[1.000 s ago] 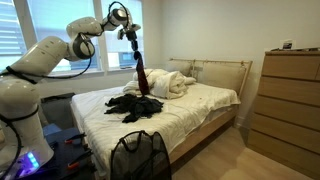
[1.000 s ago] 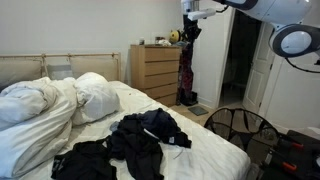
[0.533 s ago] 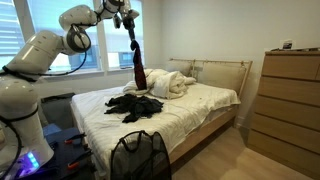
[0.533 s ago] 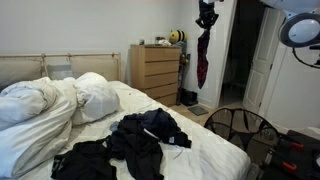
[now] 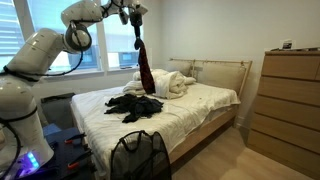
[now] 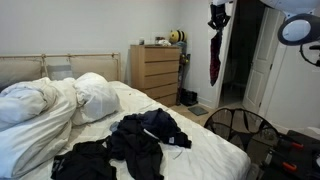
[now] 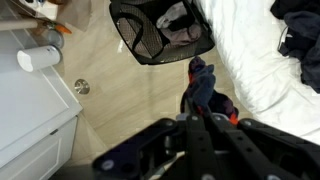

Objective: Drop socks and a tank top in the laundry basket

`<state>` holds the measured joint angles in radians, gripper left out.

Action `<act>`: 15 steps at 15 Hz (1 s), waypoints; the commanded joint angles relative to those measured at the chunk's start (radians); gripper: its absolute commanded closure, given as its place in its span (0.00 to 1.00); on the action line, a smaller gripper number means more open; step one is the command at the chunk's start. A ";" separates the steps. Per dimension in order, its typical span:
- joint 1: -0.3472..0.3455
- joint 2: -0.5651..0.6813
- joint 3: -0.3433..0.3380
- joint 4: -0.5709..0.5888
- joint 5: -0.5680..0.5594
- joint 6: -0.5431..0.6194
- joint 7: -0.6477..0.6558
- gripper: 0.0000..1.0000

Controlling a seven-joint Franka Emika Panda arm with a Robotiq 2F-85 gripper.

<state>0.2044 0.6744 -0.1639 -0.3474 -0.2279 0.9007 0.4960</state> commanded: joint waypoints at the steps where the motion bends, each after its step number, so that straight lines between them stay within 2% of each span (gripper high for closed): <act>1: -0.069 -0.015 0.018 -0.012 0.043 -0.042 -0.014 0.99; 7: -0.160 -0.002 0.029 -0.044 0.077 -0.095 -0.050 0.99; 9: -0.194 0.034 0.042 -0.002 0.102 -0.160 -0.090 0.99; 11: -0.228 0.042 0.062 -0.013 0.139 -0.249 -0.146 0.99; 15: -0.272 0.077 0.062 -0.009 0.145 -0.370 -0.210 0.99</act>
<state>-0.0322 0.7288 -0.1121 -0.3762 -0.1075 0.6090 0.3281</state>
